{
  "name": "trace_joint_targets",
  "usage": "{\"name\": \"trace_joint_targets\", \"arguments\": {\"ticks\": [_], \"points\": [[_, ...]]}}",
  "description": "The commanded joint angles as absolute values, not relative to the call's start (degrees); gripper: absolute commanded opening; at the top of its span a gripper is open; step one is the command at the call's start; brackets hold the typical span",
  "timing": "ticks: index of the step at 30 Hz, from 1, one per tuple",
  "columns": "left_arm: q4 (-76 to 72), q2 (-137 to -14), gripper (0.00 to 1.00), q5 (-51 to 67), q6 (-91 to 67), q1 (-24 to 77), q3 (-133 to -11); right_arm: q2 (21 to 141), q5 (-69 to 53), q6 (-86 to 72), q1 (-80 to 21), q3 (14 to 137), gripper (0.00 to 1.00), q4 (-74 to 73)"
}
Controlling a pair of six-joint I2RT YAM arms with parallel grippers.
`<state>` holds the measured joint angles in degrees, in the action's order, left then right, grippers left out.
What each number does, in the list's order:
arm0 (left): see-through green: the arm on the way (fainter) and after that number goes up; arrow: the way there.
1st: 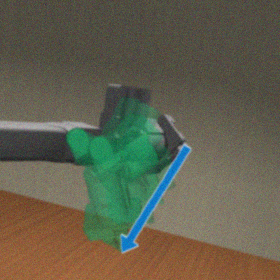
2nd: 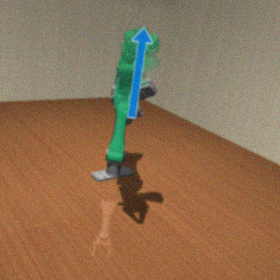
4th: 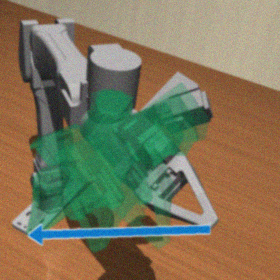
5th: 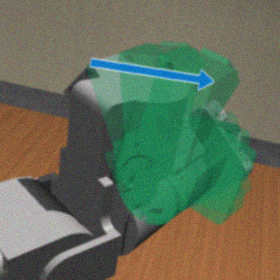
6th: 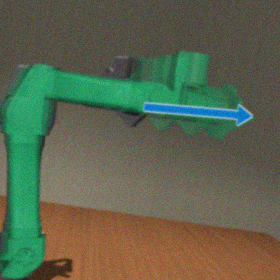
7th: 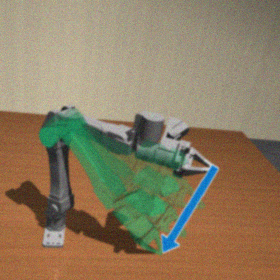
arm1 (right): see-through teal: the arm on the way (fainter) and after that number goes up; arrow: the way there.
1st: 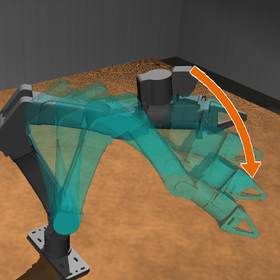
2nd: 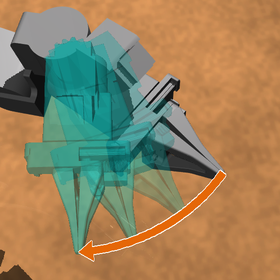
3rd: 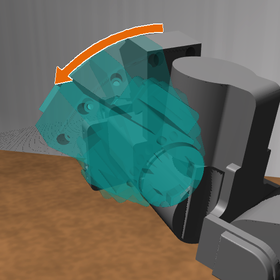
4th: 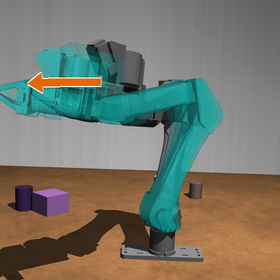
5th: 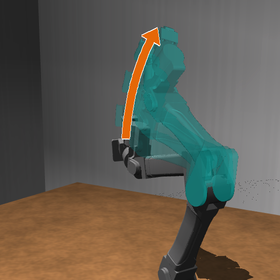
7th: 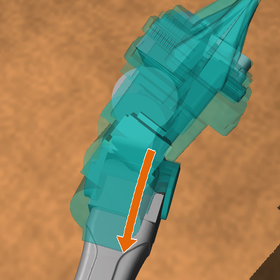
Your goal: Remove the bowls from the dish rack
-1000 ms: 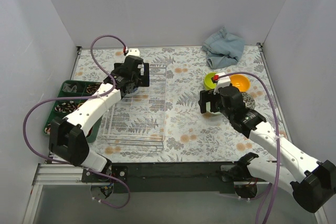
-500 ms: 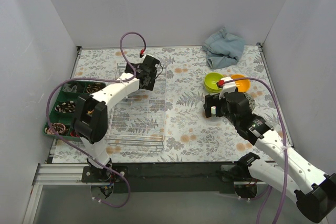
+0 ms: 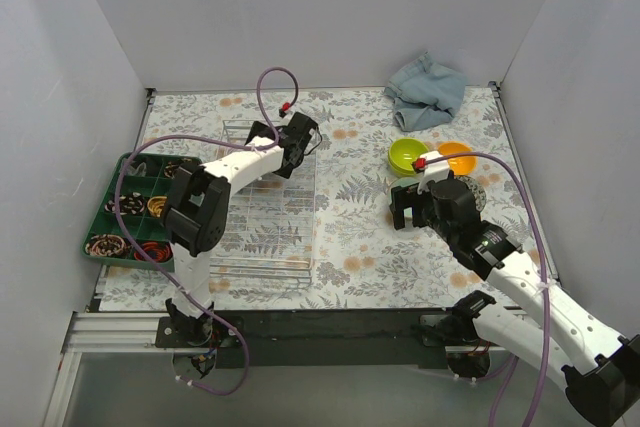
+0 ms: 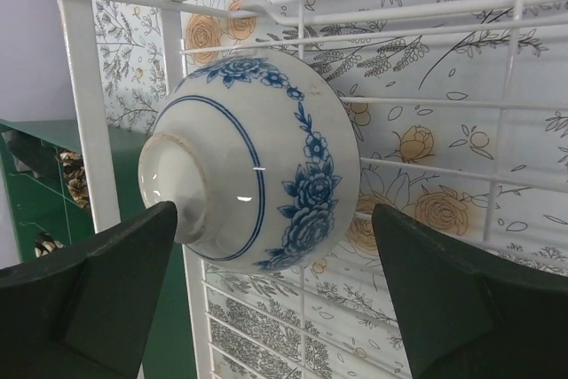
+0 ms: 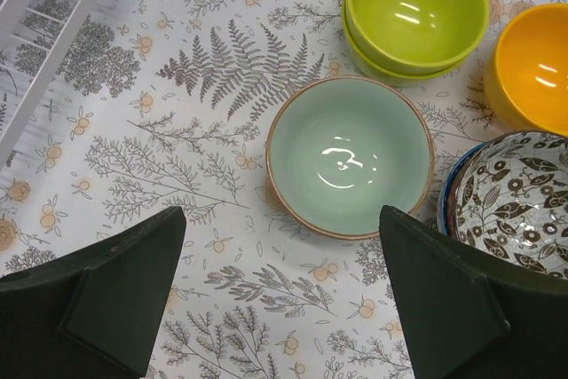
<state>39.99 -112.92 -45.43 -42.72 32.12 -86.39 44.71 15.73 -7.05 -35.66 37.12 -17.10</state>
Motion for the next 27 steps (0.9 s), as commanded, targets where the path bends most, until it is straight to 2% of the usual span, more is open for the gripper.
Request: {"name": "trace_joint_targets", "arguments": {"ticks": [1,17,20,23,27], "points": [[39.1,-113.7,0.92,-49.9,-40.5,32.8,-88.3,43.9,15.1,-6.2,-35.8,36.3,0.99,-17.1],[38.8,-120.1,0.94,-55.8,-40.3,33.8,-86.0,44.5,13.8,-4.8,-35.7,35.9,0.99,-17.1],[38.8,-120.1,0.87,-56.0,-40.3,34.3,-85.9,44.5,13.5,-4.8,-35.8,35.9,0.99,-17.1],[38.9,-119.4,0.74,-56.1,-40.3,35.0,-86.3,44.3,13.2,-4.6,-35.8,36.0,0.98,-17.1],[39.8,-117.5,0.62,-55.9,-40.8,35.6,-87.4,44.2,12.9,-4.6,-35.8,36.0,0.98,-17.2]]}}
